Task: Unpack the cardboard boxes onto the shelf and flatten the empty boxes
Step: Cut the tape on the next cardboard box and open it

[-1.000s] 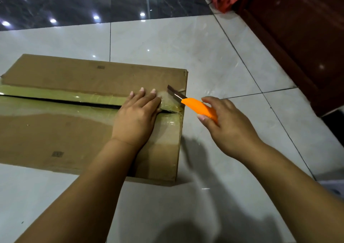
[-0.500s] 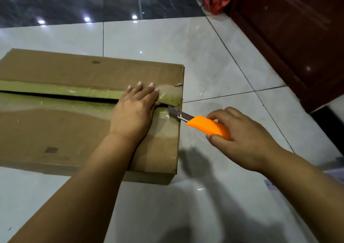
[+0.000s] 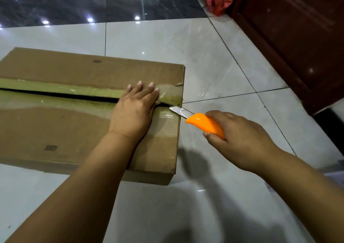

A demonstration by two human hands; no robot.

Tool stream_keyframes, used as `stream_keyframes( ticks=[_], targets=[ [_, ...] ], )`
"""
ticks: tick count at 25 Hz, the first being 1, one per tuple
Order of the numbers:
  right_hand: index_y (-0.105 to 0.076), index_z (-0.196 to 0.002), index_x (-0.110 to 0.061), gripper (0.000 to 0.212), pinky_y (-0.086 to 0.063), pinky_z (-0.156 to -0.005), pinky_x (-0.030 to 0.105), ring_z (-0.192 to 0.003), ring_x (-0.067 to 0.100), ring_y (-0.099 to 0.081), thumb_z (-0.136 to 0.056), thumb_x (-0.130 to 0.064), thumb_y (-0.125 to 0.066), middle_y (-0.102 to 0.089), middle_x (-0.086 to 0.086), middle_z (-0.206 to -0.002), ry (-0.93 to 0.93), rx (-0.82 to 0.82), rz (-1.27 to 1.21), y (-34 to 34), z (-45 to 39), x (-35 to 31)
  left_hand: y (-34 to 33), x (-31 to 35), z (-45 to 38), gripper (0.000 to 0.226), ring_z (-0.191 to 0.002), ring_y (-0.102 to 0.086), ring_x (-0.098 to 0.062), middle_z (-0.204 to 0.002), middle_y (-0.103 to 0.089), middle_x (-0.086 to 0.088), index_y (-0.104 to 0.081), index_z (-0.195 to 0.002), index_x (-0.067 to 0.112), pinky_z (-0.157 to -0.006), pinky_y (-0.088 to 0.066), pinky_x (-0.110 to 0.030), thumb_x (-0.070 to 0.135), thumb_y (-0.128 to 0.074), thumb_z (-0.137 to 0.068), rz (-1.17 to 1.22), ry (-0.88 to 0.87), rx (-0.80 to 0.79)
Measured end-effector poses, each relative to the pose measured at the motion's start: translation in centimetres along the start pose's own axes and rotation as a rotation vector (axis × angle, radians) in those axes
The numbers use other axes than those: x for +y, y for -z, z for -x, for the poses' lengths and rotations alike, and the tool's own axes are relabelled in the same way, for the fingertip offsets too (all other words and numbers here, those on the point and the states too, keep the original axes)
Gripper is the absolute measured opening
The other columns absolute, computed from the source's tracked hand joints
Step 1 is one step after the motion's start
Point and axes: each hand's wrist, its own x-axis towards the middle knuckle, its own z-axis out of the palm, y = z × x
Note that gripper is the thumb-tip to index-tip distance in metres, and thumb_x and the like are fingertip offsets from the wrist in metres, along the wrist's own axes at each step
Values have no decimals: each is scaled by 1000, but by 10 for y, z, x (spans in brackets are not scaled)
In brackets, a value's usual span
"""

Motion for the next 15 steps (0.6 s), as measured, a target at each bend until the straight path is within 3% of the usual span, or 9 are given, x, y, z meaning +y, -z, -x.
stream_keyframes(
  ticks=[10,15],
  targets=[
    [-26,-145,-34,50,-42,-81,28,-111,19,-54,-98,-50,-35,-48,-6,-134,22,50,46,-9,-5,-3,-2,0,0,39,-109,-59,-47,-117,-66,-20,-69,-109,1,-94,-42,-60,24,-44,-90,7,-6,1],
    [-25,-145,-36,50,-37,-74,25,-108,17,-54,-98,-51,-33,-50,-8,-130,45,69,85,-5,2,3,-1,0,0,37,-110,-59,-47,-117,-66,-19,-69,-110,1,-96,-41,-59,22,-46,-91,19,8,-6]
  ],
)
